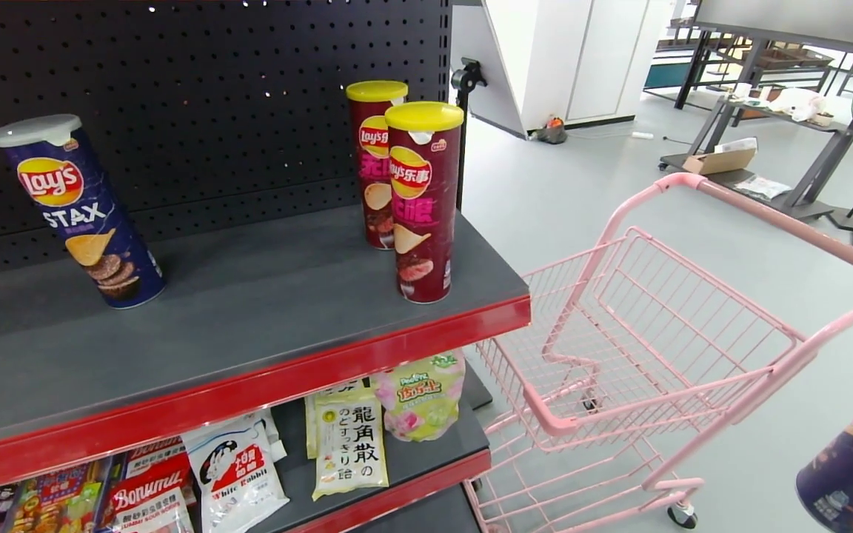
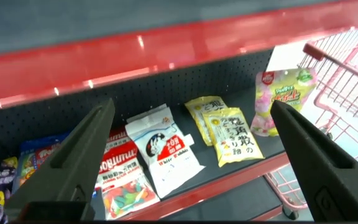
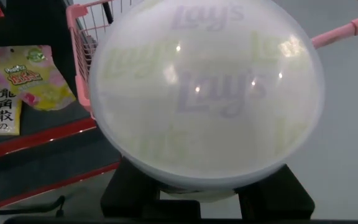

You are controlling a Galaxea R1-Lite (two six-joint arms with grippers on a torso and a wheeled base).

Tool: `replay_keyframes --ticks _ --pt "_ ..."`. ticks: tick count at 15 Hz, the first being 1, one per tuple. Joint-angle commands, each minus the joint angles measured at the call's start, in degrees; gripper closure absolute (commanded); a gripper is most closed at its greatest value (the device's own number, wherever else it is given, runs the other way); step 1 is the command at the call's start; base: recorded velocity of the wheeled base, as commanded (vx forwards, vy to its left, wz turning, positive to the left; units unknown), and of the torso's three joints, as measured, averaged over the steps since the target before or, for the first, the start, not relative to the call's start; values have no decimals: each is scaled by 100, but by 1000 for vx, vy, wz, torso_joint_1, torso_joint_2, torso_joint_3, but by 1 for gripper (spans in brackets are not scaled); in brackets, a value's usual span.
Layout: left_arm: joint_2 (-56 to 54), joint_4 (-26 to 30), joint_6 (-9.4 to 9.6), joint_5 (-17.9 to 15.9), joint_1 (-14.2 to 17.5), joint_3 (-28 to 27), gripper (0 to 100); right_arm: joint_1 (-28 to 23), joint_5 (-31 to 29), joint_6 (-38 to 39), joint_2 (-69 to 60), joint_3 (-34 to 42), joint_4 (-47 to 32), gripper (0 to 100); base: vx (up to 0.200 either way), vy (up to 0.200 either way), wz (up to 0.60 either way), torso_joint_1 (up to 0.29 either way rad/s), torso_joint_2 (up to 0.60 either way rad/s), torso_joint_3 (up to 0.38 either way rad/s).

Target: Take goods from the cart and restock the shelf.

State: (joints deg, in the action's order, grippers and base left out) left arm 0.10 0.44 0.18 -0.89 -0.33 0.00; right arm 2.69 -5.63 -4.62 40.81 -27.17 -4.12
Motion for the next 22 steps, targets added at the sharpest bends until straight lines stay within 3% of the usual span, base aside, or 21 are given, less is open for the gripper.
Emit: replay_keyframes --ticks 1,13,17,22 --pt "8 0 -1 1 -2 0 0 3 1 -13 -38 10 8 100 0 0 0 212 -554 -344" --pt "8 0 -1 1 -2 0 0 3 9 -48 -12 116 25 100 0 0 0 185 -443 -269" --pt "8 0 -1 1 -2 0 0 -32 -8 -434 -241 397 60 100 0 0 0 60 -137 -81" --pt "8 0 -1 1 -2 0 0 -50 -8 -434 -346 467 60 100 0 0 600 7 -9 -2"
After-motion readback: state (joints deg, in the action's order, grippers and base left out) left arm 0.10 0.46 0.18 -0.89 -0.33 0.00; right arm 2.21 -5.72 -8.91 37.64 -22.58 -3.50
